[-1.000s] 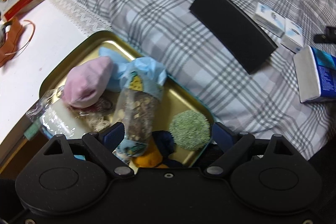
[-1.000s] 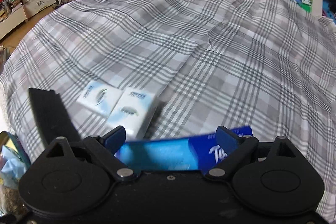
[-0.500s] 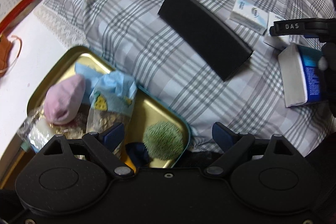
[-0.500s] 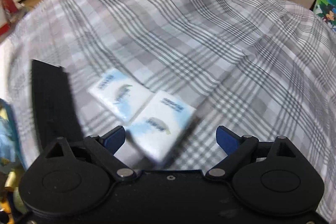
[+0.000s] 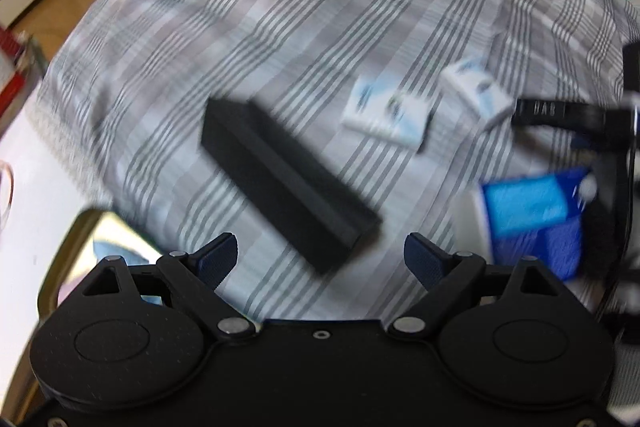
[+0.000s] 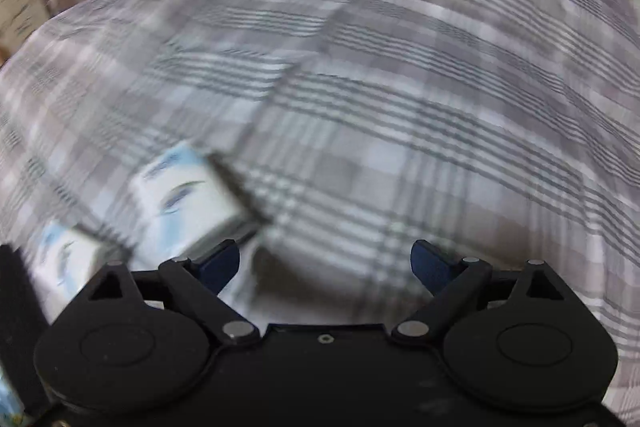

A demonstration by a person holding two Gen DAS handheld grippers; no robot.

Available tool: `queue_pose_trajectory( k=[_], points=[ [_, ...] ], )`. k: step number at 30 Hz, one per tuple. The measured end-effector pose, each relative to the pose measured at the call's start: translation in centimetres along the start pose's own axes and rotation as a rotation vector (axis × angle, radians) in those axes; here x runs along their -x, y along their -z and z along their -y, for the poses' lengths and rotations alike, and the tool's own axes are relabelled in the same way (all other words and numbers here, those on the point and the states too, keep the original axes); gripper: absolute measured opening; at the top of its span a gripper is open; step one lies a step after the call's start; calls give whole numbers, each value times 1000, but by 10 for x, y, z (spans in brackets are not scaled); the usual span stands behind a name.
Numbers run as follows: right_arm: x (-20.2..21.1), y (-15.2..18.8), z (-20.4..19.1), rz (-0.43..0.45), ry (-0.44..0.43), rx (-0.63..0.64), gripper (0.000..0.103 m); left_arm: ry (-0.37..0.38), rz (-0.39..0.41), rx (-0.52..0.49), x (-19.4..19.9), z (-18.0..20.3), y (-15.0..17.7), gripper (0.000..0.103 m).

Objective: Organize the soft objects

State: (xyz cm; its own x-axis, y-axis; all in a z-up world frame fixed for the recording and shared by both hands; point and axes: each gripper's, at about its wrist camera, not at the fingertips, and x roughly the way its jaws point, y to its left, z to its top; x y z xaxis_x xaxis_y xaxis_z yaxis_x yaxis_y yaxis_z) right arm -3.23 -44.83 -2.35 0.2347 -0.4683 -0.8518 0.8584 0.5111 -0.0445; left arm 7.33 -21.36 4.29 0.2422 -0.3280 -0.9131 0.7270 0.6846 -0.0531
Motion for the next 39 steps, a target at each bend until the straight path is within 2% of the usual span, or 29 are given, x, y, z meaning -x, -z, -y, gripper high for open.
queue_pose_trajectory(
  k=[3, 9, 15, 22, 24, 25, 29, 33, 36, 39],
  points=[
    [-2, -4, 17, -20, -72, -71, 93, 0, -3, -23, -15, 21, -28, 87],
    [-5, -4, 27, -14, -80, -125, 94, -25, -49, -66, -56, 46, -66, 87],
    [-4, -6, 27, -3, -85, -132, 94, 12, -99, -69, -83, 53, -77, 87],
    [-4, -7, 27, 2, -90, -135, 94, -4, -146, -47, -111, 54, -84, 86],
    [-3, -6, 26, 6, -96, -131, 94, 2, -157, -29, -117, 51, -87, 76],
    [-2, -7, 26, 10, -99, -127, 94, 8, -163, -17, -120, 49, -88, 76],
    [1, -8, 17, 39, -108, -87, 94, 57, -161, 44, -125, 36, -94, 74],
    [10, -8, -1, 92, -152, 7, 94, 37, -164, 77, -127, 26, -100, 74],
    [12, -6, -23, 127, -178, 100, 99, 37, -175, 114, -128, 16, -105, 74],
    [6, -5, -41, 115, -182, 158, 102, 49, -176, 155, -126, 6, -110, 74]
  ],
)
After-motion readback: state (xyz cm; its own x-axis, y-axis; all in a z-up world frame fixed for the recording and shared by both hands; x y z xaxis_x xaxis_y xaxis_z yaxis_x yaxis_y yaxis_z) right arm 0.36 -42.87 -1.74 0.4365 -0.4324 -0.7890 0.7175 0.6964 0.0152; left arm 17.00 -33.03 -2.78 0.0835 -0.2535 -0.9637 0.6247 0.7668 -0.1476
